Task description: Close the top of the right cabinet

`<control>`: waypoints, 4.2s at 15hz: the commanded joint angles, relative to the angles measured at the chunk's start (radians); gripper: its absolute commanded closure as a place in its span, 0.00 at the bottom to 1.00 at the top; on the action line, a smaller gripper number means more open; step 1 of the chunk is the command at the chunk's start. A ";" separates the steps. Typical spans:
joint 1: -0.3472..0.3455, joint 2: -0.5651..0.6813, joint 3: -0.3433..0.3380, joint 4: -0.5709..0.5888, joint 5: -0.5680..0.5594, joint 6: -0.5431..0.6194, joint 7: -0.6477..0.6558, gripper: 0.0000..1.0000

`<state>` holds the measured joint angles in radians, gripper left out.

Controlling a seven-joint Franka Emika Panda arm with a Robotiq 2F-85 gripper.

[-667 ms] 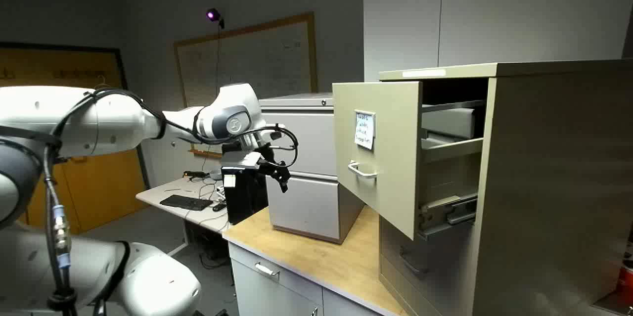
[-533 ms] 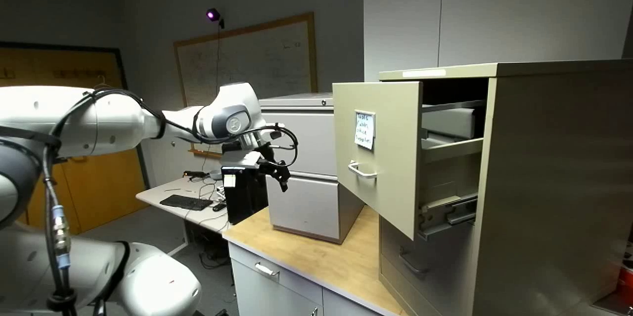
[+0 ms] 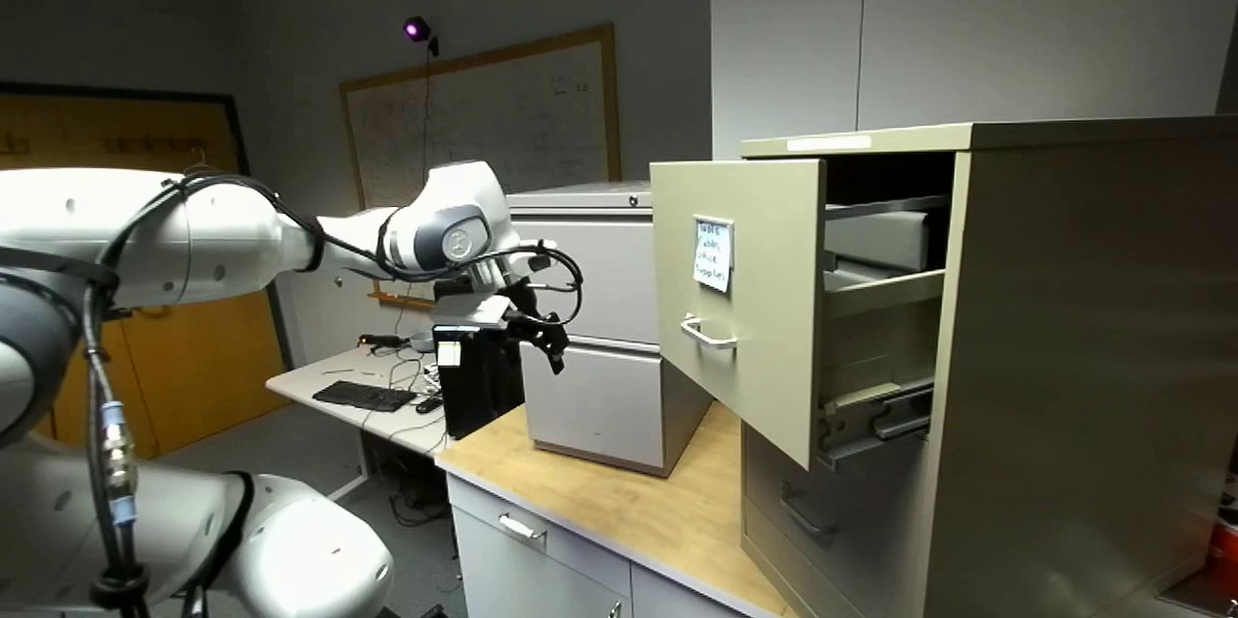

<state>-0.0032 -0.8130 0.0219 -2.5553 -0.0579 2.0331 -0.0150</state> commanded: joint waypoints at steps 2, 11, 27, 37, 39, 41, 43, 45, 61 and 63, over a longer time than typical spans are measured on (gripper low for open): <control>-0.031 -0.024 0.032 0.024 -0.060 0.048 0.046 0.25; -0.203 -0.113 0.038 0.008 -0.218 0.228 0.191 0.87; -0.576 -0.043 0.141 0.039 -0.279 0.657 0.505 1.00; -0.798 0.166 0.302 0.143 -0.264 0.830 0.540 1.00; -0.832 0.214 0.336 0.177 -0.259 0.846 0.548 1.00; -0.872 0.269 0.372 0.221 -0.263 0.860 0.554 1.00; -0.907 0.323 0.403 0.269 -0.272 0.867 0.556 1.00; -0.950 0.380 0.437 0.318 -0.290 0.879 0.561 1.00; -0.984 0.625 0.487 0.589 -0.506 0.739 0.668 1.00; -0.943 0.652 0.458 0.613 -0.527 0.710 0.685 1.00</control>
<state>-0.9976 -0.3328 0.4990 -2.0734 -0.5214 2.7516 0.6324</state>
